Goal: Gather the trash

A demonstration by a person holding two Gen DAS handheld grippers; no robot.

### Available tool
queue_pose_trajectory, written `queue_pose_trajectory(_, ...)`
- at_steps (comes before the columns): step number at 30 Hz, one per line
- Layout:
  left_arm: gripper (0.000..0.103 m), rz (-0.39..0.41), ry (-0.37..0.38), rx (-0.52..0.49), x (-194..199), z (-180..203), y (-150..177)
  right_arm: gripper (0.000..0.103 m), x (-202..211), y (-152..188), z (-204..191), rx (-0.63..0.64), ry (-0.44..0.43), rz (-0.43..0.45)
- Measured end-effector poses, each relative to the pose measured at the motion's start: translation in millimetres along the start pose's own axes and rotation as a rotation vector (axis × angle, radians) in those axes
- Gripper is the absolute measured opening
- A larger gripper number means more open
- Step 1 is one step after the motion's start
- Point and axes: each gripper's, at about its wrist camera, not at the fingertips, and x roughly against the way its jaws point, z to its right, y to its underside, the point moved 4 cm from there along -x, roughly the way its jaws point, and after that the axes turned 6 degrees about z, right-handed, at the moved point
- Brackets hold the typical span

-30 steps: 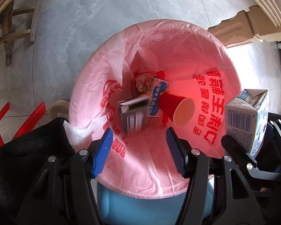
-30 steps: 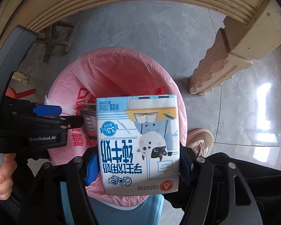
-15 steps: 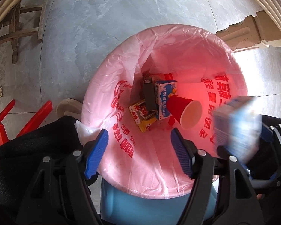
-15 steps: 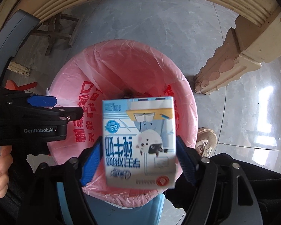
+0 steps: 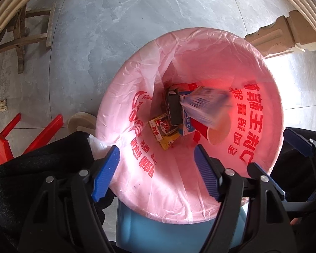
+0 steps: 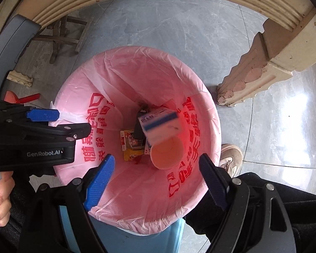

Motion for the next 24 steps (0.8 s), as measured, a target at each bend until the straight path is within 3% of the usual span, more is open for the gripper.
queue_pose_trajectory(16, 0.073, 0.102, -0.068, -0.006, 35.7, 10.1, 15.7, 0.080, 33.8, -0.2, 10.7, -0.045, 0.062, 0.085)
queue_pose_trajectory(24, 0.073, 0.305, -0.126, -0.016, 104.0, 25.3, 23.9, 0.080, 96.8, 0.9, 10.7, -0.073, 0.094, 0.244)
